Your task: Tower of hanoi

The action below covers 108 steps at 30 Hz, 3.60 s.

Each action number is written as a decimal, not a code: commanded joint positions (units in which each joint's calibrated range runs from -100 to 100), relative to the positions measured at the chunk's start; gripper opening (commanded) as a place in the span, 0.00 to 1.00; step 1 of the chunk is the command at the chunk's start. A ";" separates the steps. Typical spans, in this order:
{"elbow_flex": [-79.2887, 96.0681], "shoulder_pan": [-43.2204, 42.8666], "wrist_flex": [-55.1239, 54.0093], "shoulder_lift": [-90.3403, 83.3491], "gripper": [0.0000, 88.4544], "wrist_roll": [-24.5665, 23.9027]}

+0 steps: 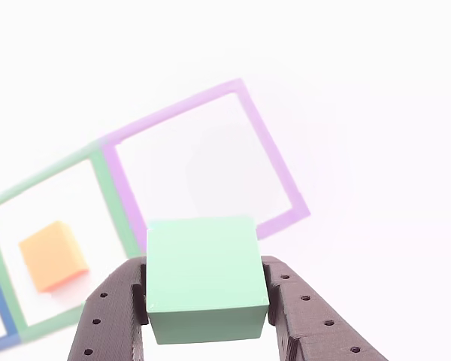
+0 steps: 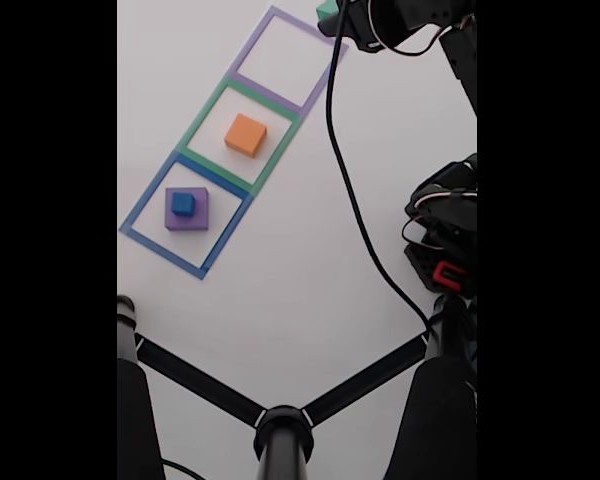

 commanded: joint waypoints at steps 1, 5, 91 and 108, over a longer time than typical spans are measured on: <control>14.40 1.41 -18.94 -2.82 0.07 0.00; 29.39 1.56 -40.14 -0.90 0.07 0.00; -19.59 -20.32 20.48 0.54 0.01 0.00; -12.14 -38.54 21.05 -9.23 0.01 0.00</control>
